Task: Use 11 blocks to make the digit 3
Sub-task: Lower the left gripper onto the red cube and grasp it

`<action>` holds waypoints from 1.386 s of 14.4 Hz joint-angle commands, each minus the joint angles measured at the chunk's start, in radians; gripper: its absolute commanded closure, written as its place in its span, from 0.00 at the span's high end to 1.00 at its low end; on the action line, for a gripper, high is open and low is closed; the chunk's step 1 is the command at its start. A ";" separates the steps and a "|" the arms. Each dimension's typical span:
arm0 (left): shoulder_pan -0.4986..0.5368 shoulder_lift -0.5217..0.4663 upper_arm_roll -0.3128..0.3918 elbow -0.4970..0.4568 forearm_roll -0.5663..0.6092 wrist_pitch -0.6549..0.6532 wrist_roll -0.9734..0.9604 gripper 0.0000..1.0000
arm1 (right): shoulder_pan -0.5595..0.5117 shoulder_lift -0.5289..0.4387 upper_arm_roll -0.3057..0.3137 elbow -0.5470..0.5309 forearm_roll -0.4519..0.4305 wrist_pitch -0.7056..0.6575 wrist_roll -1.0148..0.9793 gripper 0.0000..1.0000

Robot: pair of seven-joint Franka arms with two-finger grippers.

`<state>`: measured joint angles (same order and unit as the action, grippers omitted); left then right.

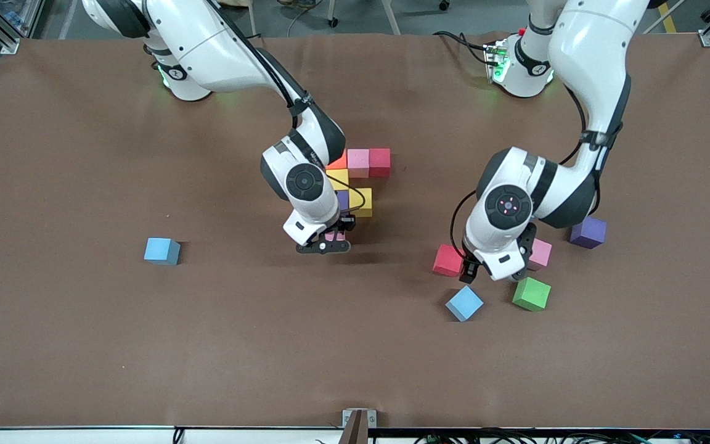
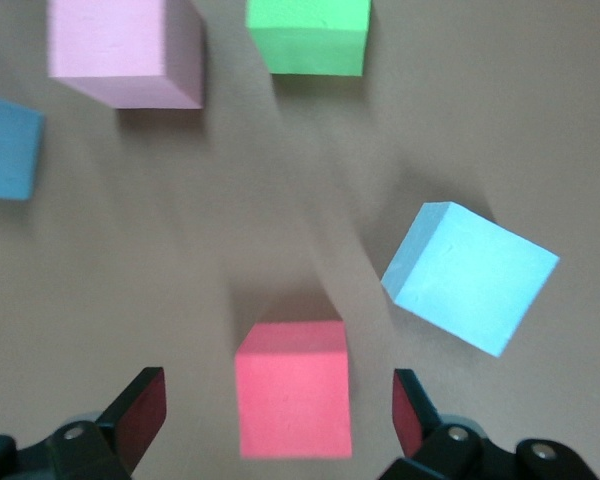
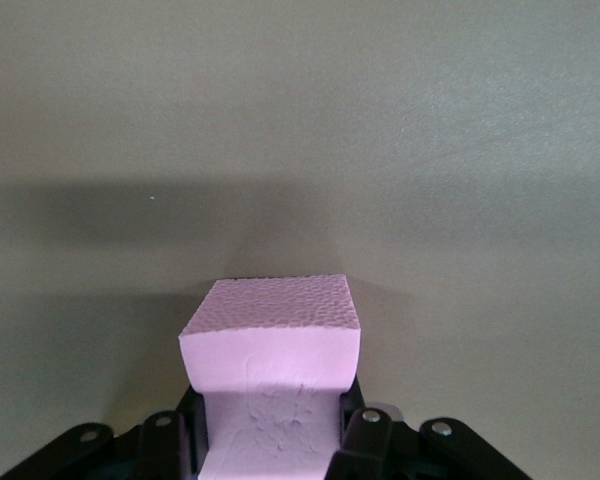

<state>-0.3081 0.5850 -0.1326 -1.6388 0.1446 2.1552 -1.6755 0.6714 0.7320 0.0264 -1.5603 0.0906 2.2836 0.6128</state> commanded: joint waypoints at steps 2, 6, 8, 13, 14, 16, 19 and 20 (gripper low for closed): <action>-0.006 0.056 -0.016 0.020 -0.020 0.020 0.048 1.00 | 0.019 0.029 -0.005 0.028 -0.009 -0.012 0.050 0.00; 0.001 0.085 -0.016 0.019 -0.108 0.092 0.048 1.00 | 0.022 0.027 -0.006 0.026 -0.011 -0.013 0.082 0.00; -0.008 0.093 -0.016 0.019 -0.109 0.092 0.040 1.00 | 0.033 0.024 -0.008 0.026 -0.012 -0.048 0.088 0.00; -0.003 0.105 -0.015 0.014 -0.108 0.088 0.046 1.00 | 0.037 0.023 -0.008 0.026 -0.014 -0.058 0.094 0.00; 0.000 0.105 -0.015 0.014 -0.108 0.088 0.046 1.00 | 0.037 0.023 -0.009 0.026 -0.015 -0.056 0.097 0.00; 0.001 0.108 -0.015 0.013 -0.108 0.088 0.048 0.99 | 0.042 0.023 -0.008 0.026 -0.014 -0.055 0.100 0.00; 0.003 0.119 -0.015 0.016 -0.111 0.091 0.039 0.70 | 0.042 0.023 -0.008 0.026 -0.014 -0.056 0.100 0.00; 0.004 0.122 -0.015 0.017 -0.111 0.092 0.036 0.56 | 0.042 0.023 -0.008 0.026 -0.014 -0.056 0.100 0.00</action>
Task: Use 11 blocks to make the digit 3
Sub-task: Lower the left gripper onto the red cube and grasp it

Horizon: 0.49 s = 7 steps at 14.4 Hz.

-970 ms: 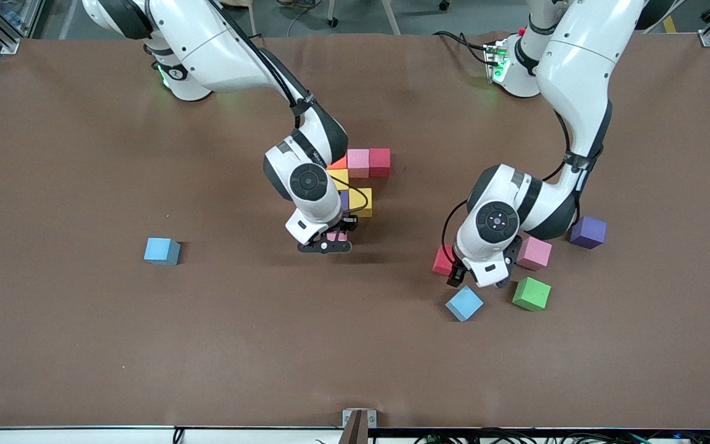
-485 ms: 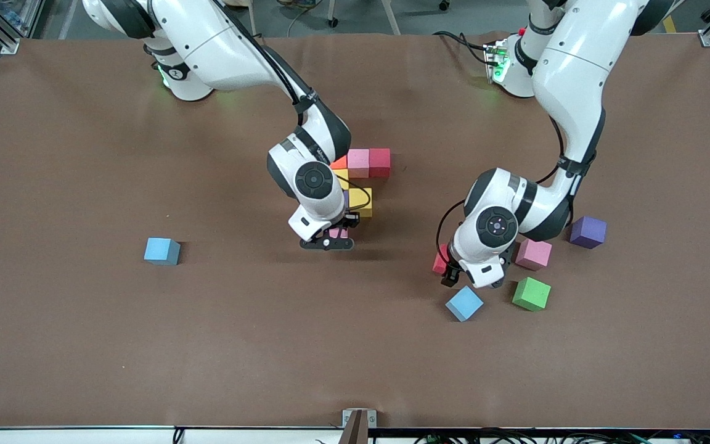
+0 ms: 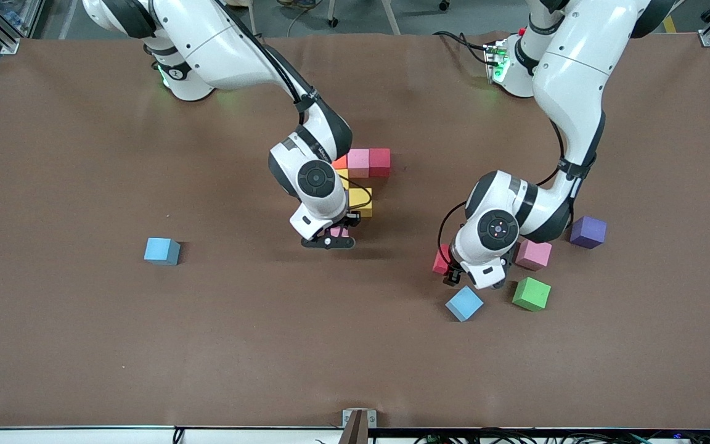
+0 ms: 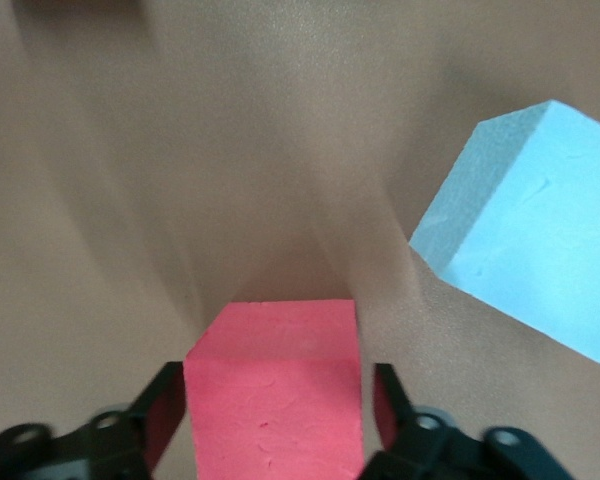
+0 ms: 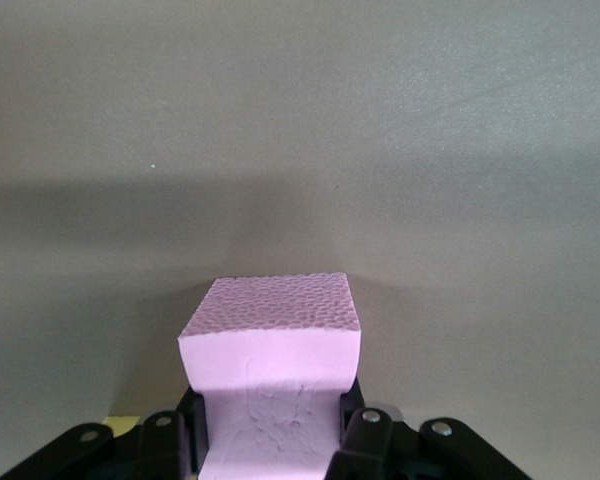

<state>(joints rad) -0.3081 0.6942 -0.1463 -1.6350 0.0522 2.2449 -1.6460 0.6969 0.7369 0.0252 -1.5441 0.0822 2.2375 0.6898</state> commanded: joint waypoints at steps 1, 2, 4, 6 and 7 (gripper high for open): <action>0.003 0.011 -0.001 0.015 -0.018 0.002 0.003 0.44 | 0.016 0.018 -0.007 0.010 -0.005 -0.010 0.027 0.00; 0.001 0.005 -0.001 0.015 -0.018 0.002 -0.004 0.35 | 0.016 0.018 -0.007 0.010 -0.005 -0.010 0.030 0.00; 0.007 -0.011 -0.001 0.017 -0.017 0.002 -0.056 0.26 | 0.018 0.018 -0.007 0.010 -0.005 -0.010 0.031 0.00; -0.005 -0.037 -0.002 0.017 -0.023 -0.007 -0.095 0.23 | 0.018 0.018 -0.007 0.010 -0.005 -0.010 0.030 0.00; -0.009 -0.053 -0.004 0.014 -0.023 -0.020 -0.116 0.23 | 0.018 0.018 -0.007 0.010 -0.005 -0.010 0.028 0.00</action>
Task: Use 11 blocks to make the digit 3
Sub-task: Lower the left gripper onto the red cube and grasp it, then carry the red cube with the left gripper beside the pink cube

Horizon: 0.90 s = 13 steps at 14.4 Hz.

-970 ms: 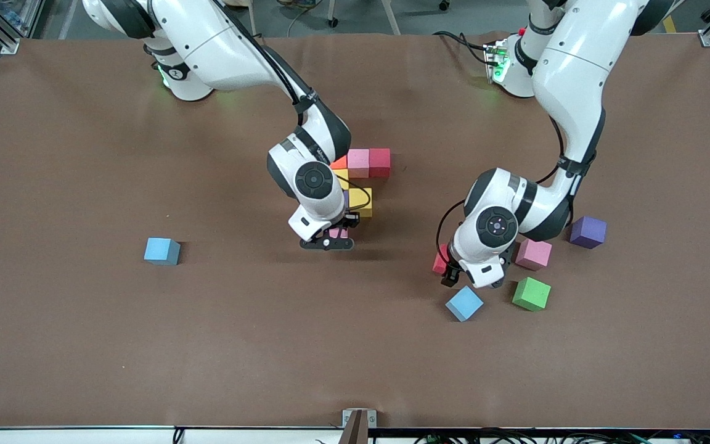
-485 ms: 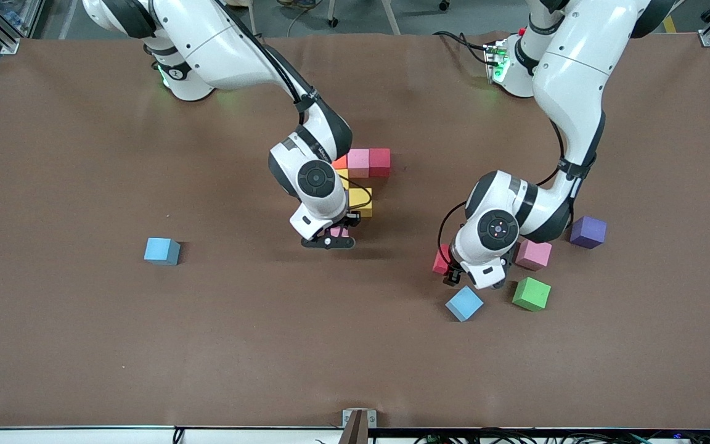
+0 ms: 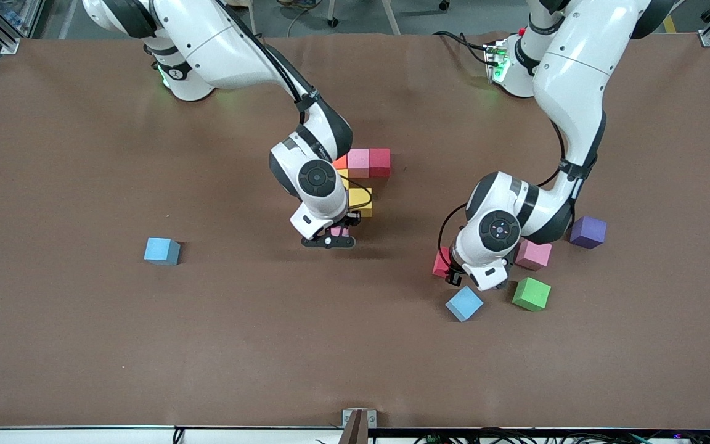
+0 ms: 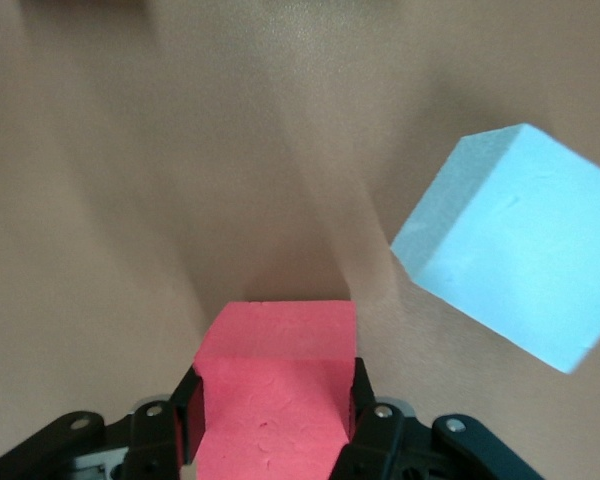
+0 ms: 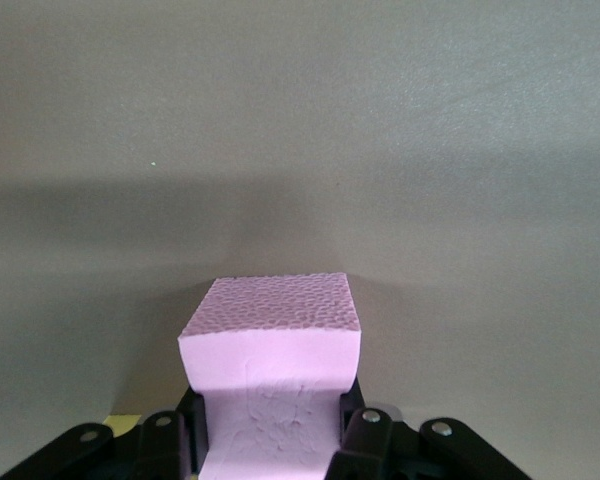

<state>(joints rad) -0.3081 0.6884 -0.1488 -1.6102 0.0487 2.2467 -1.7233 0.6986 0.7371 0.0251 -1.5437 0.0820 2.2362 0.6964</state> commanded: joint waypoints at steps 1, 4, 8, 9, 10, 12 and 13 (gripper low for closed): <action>-0.009 -0.055 -0.008 -0.011 -0.020 -0.051 -0.065 0.22 | 0.016 0.018 -0.007 0.011 -0.005 -0.010 0.020 0.00; -0.006 -0.067 -0.067 -0.019 -0.020 -0.065 -0.163 0.30 | 0.016 0.015 -0.007 0.010 -0.011 -0.013 0.015 0.00; 0.000 -0.076 -0.112 -0.063 -0.020 -0.064 -0.304 0.27 | 0.016 0.015 -0.005 0.011 -0.016 -0.015 0.014 0.00; 0.006 -0.085 -0.126 -0.088 -0.021 -0.055 -0.340 0.28 | 0.016 0.015 -0.004 0.010 -0.016 -0.015 0.015 0.00; 0.006 -0.089 -0.129 -0.111 -0.021 -0.045 -0.378 0.28 | 0.016 0.015 -0.002 0.010 -0.016 -0.015 0.017 0.01; -0.003 -0.110 -0.138 -0.157 -0.020 -0.036 -0.435 0.28 | 0.018 0.013 -0.001 0.010 -0.015 -0.015 0.022 0.01; -0.003 -0.128 -0.140 -0.184 -0.020 -0.024 -0.459 0.28 | 0.019 0.013 -0.001 0.010 -0.013 -0.015 0.023 0.01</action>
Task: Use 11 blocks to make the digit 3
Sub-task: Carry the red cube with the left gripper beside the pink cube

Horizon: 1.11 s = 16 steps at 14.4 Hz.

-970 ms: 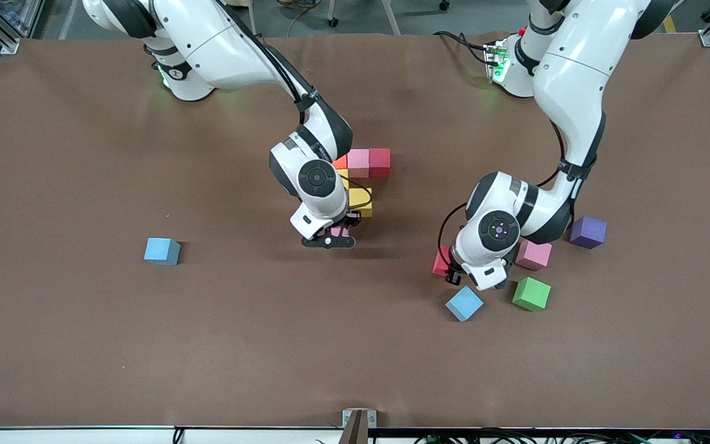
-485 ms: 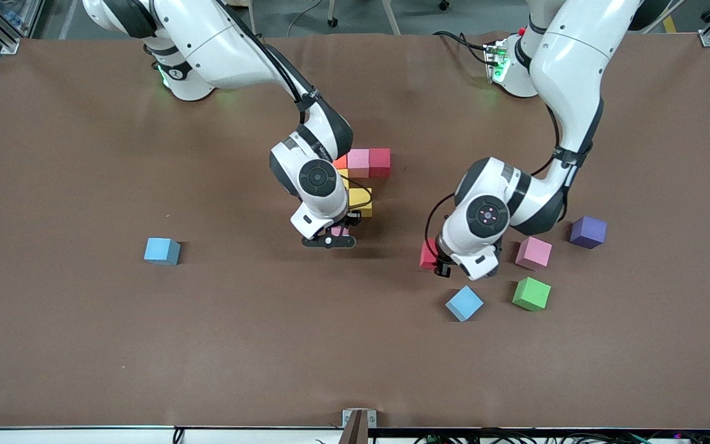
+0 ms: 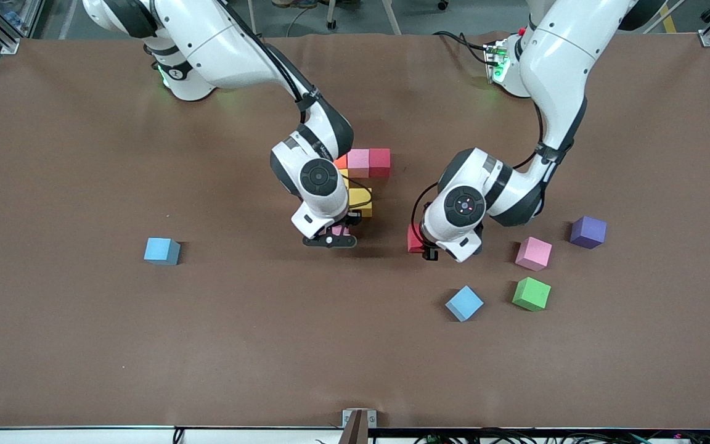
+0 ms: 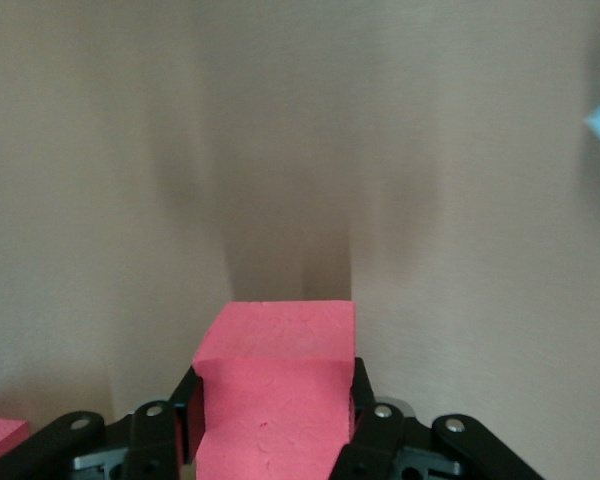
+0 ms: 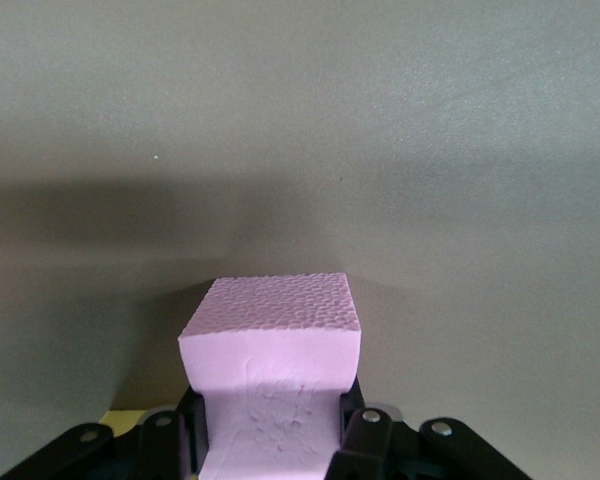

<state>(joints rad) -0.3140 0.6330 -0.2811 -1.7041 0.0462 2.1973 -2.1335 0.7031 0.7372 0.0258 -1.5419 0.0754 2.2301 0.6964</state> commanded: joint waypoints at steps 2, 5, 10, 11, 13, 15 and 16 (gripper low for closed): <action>-0.001 -0.099 -0.033 -0.150 -0.016 0.060 -0.103 0.28 | 0.021 0.013 -0.001 0.008 -0.002 -0.007 0.025 0.01; -0.019 -0.101 -0.062 -0.181 -0.002 0.085 -0.178 0.28 | 0.021 0.013 -0.001 0.009 0.004 -0.007 0.037 0.01; -0.071 -0.087 -0.061 -0.212 -0.002 0.188 -0.230 0.28 | 0.021 0.013 -0.001 0.009 -0.008 -0.007 0.031 0.01; -0.074 -0.087 -0.061 -0.213 -0.002 0.188 -0.230 0.29 | 0.021 0.014 -0.001 0.008 -0.008 -0.007 0.029 0.01; -0.074 -0.087 -0.061 -0.213 -0.002 0.188 -0.230 0.29 | 0.019 0.014 -0.003 0.009 -0.014 -0.006 0.020 0.04; -0.079 -0.084 -0.061 -0.212 -0.002 0.188 -0.230 0.29 | 0.016 0.014 -0.004 0.009 -0.026 -0.007 0.000 0.07; -0.088 -0.078 -0.061 -0.209 -0.002 0.190 -0.230 0.29 | 0.016 0.014 -0.003 0.009 -0.026 -0.007 -0.004 0.07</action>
<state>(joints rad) -0.3880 0.5646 -0.3463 -1.8977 0.0463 2.3711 -2.3562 0.7130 0.7372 0.0267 -1.5412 0.0692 2.2278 0.6994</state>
